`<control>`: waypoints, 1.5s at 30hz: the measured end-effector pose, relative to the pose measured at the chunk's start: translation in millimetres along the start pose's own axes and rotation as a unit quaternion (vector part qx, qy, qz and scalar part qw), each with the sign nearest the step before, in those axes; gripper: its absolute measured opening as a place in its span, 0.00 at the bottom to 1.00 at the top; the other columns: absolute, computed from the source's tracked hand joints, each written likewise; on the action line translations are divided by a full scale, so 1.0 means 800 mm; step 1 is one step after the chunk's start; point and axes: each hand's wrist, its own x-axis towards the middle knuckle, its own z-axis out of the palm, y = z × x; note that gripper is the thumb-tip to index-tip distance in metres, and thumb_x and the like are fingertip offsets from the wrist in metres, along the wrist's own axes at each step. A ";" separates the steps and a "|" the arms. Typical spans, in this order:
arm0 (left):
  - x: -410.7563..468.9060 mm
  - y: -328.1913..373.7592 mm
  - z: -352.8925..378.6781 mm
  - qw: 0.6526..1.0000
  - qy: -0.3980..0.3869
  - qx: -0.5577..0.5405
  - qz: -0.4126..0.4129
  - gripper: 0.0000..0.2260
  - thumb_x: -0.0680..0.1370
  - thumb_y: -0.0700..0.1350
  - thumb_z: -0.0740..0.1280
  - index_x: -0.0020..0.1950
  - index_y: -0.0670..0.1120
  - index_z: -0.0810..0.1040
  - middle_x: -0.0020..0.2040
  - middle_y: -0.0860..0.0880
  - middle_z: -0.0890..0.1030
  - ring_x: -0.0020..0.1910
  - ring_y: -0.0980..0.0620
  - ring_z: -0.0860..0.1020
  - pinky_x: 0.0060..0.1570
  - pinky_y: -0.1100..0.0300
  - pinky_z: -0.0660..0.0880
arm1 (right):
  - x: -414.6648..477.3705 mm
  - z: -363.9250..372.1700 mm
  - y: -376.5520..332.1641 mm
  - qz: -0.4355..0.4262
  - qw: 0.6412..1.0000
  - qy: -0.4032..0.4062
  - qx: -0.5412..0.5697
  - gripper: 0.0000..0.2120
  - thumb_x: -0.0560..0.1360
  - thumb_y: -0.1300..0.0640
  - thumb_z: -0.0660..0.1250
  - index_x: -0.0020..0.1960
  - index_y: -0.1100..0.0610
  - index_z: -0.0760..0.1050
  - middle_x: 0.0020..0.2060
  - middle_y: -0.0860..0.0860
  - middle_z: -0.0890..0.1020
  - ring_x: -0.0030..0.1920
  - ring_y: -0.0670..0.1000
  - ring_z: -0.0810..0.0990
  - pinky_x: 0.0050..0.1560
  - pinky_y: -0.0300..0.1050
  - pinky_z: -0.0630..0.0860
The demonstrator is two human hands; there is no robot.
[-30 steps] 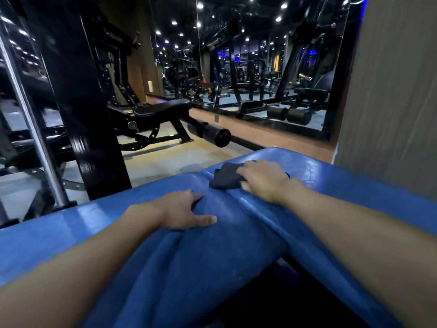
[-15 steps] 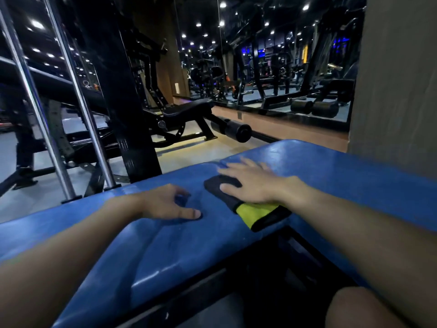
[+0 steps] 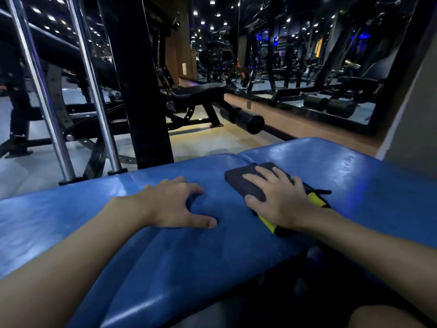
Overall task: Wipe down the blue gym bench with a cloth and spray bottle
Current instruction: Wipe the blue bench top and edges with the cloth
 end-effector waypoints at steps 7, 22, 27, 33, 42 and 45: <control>0.003 0.000 0.004 1.000 -0.002 0.028 0.010 0.41 0.67 0.79 0.61 0.74 0.61 0.64 0.64 0.56 0.70 0.63 0.50 0.72 0.65 0.44 0.67 | 0.124 0.011 -0.024 0.000 1.000 -0.025 0.001 0.30 0.76 0.35 0.52 0.77 0.38 0.56 0.78 0.46 0.57 0.77 0.58 0.54 0.70 0.66 0.54; -0.013 0.007 0.003 1.000 0.006 -0.013 -0.002 0.39 0.68 0.77 0.63 0.74 0.59 0.66 0.62 0.55 0.72 0.61 0.50 0.74 0.66 0.41 0.66 | 0.076 0.002 -0.029 0.009 0.997 -0.073 0.001 0.32 0.76 0.35 0.52 0.79 0.38 0.49 0.81 0.46 0.48 0.79 0.63 0.48 0.73 0.68 0.51; -0.023 0.013 0.003 1.000 0.015 -0.025 -0.010 0.35 0.71 0.75 0.63 0.73 0.60 0.68 0.61 0.54 0.73 0.61 0.51 0.74 0.65 0.43 0.67 | -0.020 -0.010 -0.022 0.015 0.997 -0.065 -0.029 0.31 0.79 0.36 0.50 0.79 0.38 0.47 0.81 0.46 0.46 0.79 0.60 0.46 0.74 0.67 0.49; -0.026 0.010 0.005 0.999 0.034 0.000 -0.035 0.42 0.67 0.80 0.58 0.77 0.63 0.61 0.73 0.55 0.66 0.72 0.47 0.67 0.67 0.40 0.65 | -0.052 -0.022 -0.016 0.016 0.998 -0.057 -0.029 0.32 0.76 0.28 0.48 0.78 0.35 0.50 0.81 0.47 0.45 0.80 0.55 0.43 0.75 0.67 0.44; -0.008 -0.005 0.009 0.999 -0.033 0.020 -0.037 0.50 0.60 0.85 0.53 0.79 0.65 0.54 0.77 0.55 0.62 0.74 0.47 0.64 0.69 0.40 0.65 | 0.066 0.002 -0.027 0.011 1.000 -0.023 -0.011 0.29 0.76 0.33 0.51 0.76 0.36 0.54 0.79 0.46 0.55 0.77 0.59 0.54 0.71 0.67 0.56; -0.003 -0.005 0.007 0.998 -0.040 0.037 -0.032 0.48 0.63 0.83 0.55 0.79 0.64 0.53 0.74 0.54 0.64 0.72 0.46 0.67 0.67 0.41 0.67 | 0.122 0.011 -0.041 0.015 0.999 -0.034 -0.009 0.31 0.75 0.33 0.49 0.76 0.37 0.55 0.77 0.48 0.59 0.76 0.61 0.56 0.68 0.69 0.58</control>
